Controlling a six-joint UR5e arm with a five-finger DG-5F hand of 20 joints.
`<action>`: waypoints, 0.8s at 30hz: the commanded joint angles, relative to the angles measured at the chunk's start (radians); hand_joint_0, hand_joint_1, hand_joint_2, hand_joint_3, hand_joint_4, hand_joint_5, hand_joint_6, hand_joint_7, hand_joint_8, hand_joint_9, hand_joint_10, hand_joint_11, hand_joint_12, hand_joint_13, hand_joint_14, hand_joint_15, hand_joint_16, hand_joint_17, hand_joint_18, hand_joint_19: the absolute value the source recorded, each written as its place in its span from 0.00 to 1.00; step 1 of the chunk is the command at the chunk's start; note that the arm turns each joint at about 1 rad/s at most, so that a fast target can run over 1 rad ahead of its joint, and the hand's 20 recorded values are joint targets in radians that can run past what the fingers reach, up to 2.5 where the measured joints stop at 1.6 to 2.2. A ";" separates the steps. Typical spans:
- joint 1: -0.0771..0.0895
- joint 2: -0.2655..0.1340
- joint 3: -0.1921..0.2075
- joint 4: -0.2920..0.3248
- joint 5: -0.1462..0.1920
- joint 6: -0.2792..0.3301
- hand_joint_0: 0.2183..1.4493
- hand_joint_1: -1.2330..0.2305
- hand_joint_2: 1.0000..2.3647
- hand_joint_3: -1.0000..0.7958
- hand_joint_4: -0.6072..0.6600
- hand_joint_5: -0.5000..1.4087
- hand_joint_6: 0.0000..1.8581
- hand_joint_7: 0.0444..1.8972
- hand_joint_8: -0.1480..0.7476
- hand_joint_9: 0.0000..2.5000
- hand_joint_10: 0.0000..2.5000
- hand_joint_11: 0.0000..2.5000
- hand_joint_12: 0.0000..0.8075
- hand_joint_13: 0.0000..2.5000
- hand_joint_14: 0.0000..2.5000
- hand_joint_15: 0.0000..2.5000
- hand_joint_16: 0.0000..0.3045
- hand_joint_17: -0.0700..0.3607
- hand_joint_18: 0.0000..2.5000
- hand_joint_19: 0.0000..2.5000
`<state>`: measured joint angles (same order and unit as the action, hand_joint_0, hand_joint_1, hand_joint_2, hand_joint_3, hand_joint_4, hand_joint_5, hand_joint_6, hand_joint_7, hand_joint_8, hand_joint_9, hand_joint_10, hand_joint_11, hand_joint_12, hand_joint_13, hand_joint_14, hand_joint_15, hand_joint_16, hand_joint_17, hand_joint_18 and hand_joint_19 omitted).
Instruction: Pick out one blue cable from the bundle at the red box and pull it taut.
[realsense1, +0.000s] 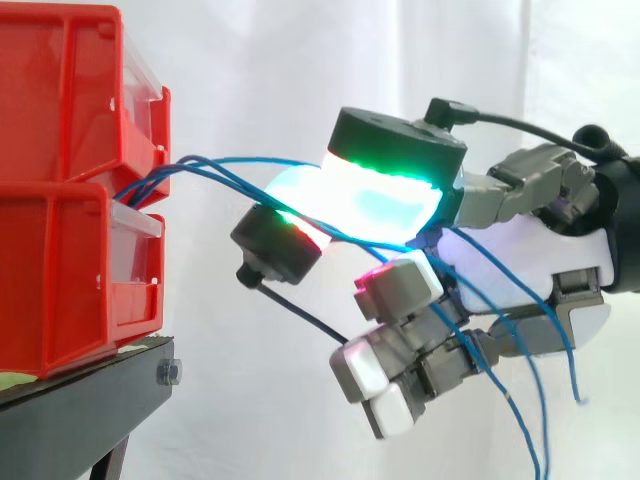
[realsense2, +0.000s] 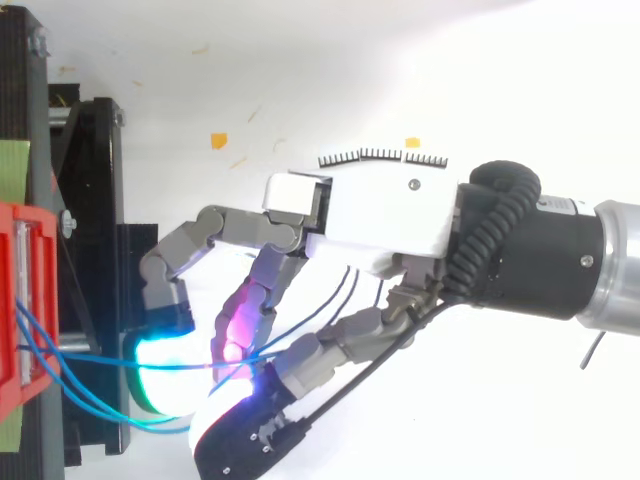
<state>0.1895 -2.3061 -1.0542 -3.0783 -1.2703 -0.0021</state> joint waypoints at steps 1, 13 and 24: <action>-0.001 0.001 0.011 -0.007 -0.011 0.001 0.49 0.17 0.00 0.28 0.25 0.21 0.50 0.60 0.41 0.52 0.01 0.35 0.41 0.38 0.01 0.26 0.14 0.39 0.30 0.24; -0.001 0.002 0.016 -0.033 -0.017 0.001 0.31 0.19 0.00 0.28 0.41 0.19 0.49 0.40 0.43 0.45 0.01 0.34 0.43 0.35 0.01 0.25 0.15 0.40 0.29 0.24; -0.001 0.001 0.014 -0.033 -0.017 0.001 0.18 0.43 0.00 0.28 0.48 0.21 0.46 0.40 0.50 0.50 0.01 0.33 0.51 0.38 0.01 0.25 0.19 0.47 0.33 0.24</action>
<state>0.1887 -2.3052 -1.0394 -3.1109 -1.2872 -0.0013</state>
